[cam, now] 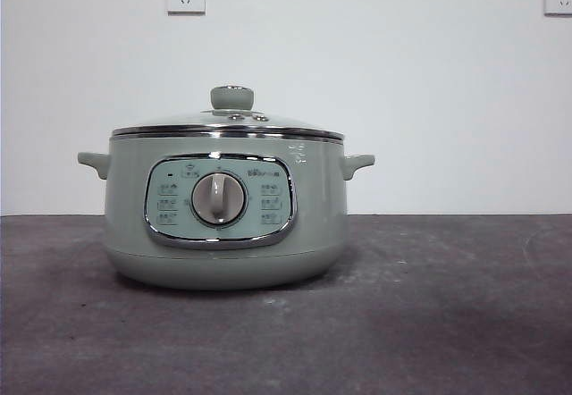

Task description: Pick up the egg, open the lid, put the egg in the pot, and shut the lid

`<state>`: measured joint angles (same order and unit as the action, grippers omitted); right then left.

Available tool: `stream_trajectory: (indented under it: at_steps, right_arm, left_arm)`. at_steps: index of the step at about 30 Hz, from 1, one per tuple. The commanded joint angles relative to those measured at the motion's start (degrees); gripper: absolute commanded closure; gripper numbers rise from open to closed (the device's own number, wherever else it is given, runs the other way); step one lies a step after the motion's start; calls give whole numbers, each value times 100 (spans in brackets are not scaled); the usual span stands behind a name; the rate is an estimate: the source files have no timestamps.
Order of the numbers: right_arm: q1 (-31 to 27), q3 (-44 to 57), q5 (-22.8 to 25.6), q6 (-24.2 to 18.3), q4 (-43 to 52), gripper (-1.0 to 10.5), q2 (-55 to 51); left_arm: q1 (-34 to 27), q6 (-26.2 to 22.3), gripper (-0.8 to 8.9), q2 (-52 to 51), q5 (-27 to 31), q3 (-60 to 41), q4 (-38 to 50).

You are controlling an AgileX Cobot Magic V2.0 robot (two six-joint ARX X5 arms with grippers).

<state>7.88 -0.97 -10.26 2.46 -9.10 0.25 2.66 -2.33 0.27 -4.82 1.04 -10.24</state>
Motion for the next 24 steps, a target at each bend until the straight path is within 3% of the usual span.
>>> stream_trajectory:
  at_steps: [1, 24]
  right_arm:
    - [7, 66, 15, 352, -42, 946, -20]
    - [7, 66, 13, 348, -42, 946, -20]
  left_arm:
    - [-15, 28, 817, -17, 17, -87, 28]
    - [-15, 26, 817, -17, 17, -87, 28]
